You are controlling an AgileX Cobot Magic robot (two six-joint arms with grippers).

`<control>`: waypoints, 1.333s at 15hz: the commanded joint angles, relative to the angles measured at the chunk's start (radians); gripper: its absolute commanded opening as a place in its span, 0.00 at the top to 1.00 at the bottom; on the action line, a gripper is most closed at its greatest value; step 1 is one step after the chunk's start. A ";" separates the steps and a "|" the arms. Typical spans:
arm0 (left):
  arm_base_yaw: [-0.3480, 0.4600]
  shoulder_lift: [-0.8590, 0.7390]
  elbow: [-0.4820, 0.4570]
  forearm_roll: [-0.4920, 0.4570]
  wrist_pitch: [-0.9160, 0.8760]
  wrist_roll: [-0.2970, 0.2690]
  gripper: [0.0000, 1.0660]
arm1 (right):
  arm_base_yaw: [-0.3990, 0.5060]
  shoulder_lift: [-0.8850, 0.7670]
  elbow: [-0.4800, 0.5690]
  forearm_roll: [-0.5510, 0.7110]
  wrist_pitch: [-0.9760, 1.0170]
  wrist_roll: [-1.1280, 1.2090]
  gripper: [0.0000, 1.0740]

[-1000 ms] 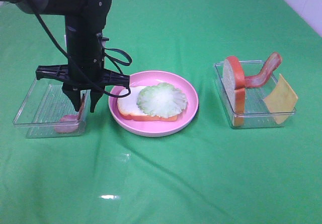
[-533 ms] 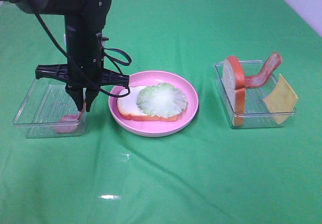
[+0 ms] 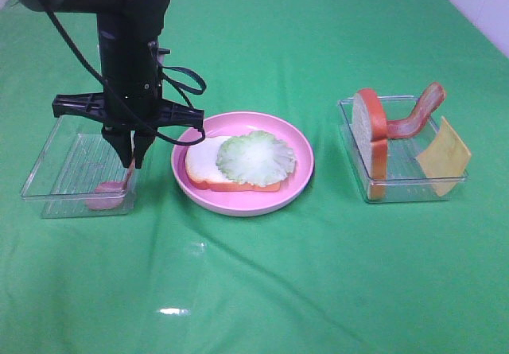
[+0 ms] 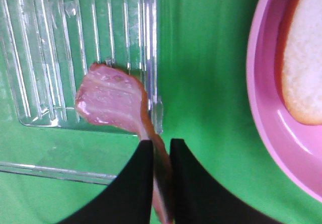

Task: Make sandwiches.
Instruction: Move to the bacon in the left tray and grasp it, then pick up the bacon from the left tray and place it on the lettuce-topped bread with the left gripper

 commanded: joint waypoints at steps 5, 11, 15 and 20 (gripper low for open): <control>-0.004 -0.053 0.006 0.020 0.106 0.041 1.00 | -0.005 -0.026 0.003 0.000 -0.004 -0.010 0.12; -0.004 -0.075 -0.003 -0.015 0.105 0.068 1.00 | -0.005 -0.026 0.003 0.000 -0.004 -0.010 0.12; -0.004 -0.107 -0.122 -0.042 0.105 0.104 1.00 | -0.005 -0.026 0.003 0.000 -0.004 -0.010 0.12; -0.005 -0.131 -0.352 -0.134 0.102 0.136 1.00 | -0.005 -0.026 0.003 0.000 -0.004 -0.010 0.12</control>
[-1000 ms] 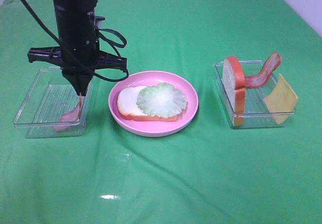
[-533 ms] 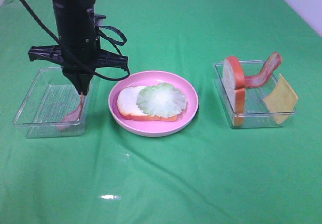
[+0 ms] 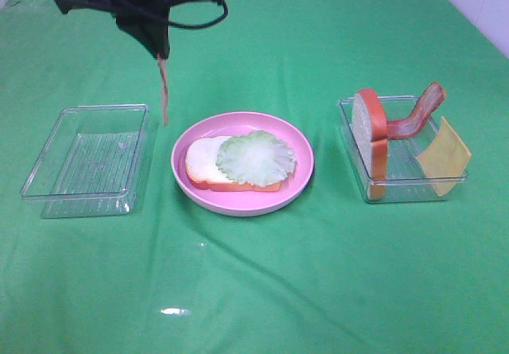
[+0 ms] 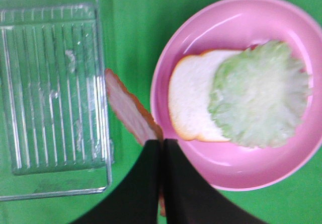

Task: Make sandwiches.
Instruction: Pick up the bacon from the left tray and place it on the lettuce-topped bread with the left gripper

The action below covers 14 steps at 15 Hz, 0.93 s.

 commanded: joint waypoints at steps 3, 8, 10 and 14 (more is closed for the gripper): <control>-0.005 -0.011 -0.160 -0.229 0.044 0.129 1.00 | -0.005 -0.026 0.003 0.000 -0.004 -0.010 0.12; -0.005 0.057 -0.160 -0.554 -0.008 0.336 1.00 | -0.005 -0.026 0.003 0.000 -0.004 -0.010 0.12; -0.005 0.093 -0.160 -0.612 -0.014 0.390 1.00 | -0.005 -0.026 0.003 0.000 -0.004 -0.010 0.12; -0.004 0.221 -0.160 -0.644 -0.020 0.496 1.00 | -0.005 -0.026 0.003 0.000 -0.004 -0.010 0.12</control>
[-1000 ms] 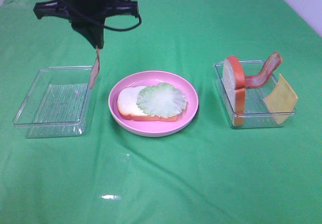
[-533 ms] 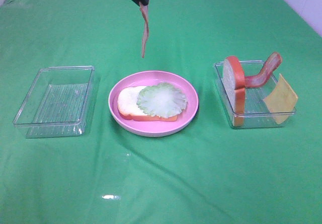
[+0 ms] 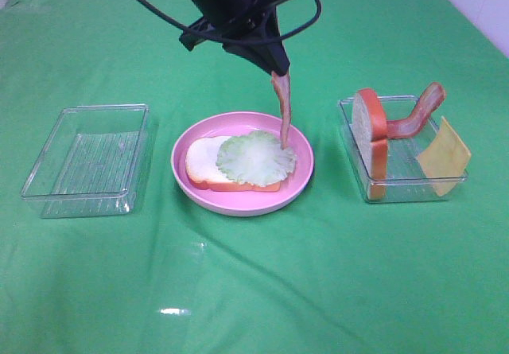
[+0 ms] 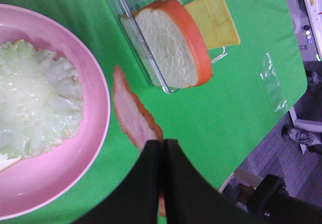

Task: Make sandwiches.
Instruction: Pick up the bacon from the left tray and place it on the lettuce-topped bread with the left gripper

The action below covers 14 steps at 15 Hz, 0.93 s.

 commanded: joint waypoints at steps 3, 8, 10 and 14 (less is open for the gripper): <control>-0.004 0.123 -0.004 0.033 0.018 0.018 1.00 | -0.005 -0.026 0.003 0.000 -0.004 -0.010 0.12; -0.004 0.144 -0.003 0.368 0.094 -0.156 1.00 | -0.005 -0.026 0.003 0.000 -0.004 -0.010 0.12; -0.004 0.146 -0.003 0.416 0.111 -0.196 1.00 | -0.005 -0.026 0.003 0.000 -0.004 -0.010 0.12; -0.004 0.146 -0.003 0.423 0.112 -0.196 1.00 | -0.005 -0.026 0.003 0.000 -0.004 -0.010 0.12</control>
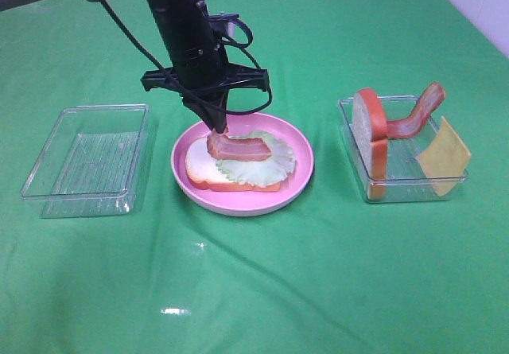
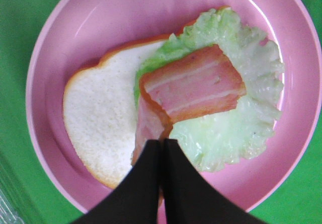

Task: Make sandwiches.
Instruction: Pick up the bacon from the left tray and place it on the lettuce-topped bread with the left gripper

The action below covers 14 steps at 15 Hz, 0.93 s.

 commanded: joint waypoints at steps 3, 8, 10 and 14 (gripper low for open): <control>-0.004 -0.007 -0.003 0.034 0.104 -0.029 1.00 | -0.005 -0.026 0.003 0.000 -0.004 -0.010 0.12; -0.004 -0.020 -0.017 0.057 0.102 0.018 0.97 | -0.005 -0.026 0.003 0.000 -0.004 -0.010 0.12; -0.004 -0.020 -0.017 0.062 0.103 0.014 0.97 | -0.005 -0.026 0.003 0.000 -0.004 -0.010 0.12; -0.004 -0.020 -0.017 0.058 0.103 0.015 0.89 | -0.005 -0.026 0.003 0.000 -0.004 -0.010 0.12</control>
